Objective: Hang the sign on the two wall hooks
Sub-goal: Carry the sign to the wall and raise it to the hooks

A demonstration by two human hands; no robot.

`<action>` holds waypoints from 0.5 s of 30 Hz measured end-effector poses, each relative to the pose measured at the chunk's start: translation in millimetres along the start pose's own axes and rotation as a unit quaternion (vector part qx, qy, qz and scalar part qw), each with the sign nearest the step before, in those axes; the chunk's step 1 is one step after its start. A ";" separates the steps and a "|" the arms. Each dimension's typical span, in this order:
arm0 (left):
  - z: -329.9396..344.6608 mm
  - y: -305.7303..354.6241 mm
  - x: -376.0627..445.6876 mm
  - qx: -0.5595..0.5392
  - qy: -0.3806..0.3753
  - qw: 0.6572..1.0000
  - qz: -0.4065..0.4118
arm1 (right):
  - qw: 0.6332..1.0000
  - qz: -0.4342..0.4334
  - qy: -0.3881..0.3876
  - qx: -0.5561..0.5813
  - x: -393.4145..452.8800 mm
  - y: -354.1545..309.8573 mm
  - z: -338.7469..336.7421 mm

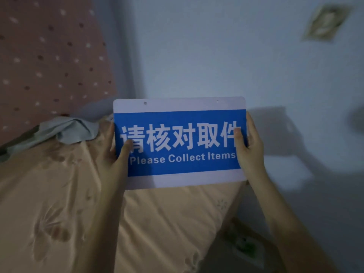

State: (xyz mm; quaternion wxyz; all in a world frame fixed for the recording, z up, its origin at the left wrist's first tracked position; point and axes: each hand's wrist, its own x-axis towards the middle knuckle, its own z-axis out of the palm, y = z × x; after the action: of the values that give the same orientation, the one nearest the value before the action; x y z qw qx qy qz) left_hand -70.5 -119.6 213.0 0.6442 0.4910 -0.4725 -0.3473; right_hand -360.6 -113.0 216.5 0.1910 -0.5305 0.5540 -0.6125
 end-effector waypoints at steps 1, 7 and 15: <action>12.9 2.4 2.1 -0.013 -0.004 1.000 -0.005 | 1.000 -0.001 0.017 0.003 5.3 -0.8 -11.5; 102.4 25.0 21.1 -0.051 -0.082 0.995 0.027 | 0.994 -0.035 0.101 -0.017 33.3 -12.2 -83.3; 216.1 59.4 21.9 -0.089 -0.162 0.979 0.086 | 0.975 -0.052 0.210 -0.044 60.7 -25.8 -179.5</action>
State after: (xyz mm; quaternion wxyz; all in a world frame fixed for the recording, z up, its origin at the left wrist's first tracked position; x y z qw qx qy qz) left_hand -269.9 -188.9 291.4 0.6280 0.3260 -0.5782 -0.4062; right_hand -528.2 -69.3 297.5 0.0145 -0.4257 0.5803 -0.6941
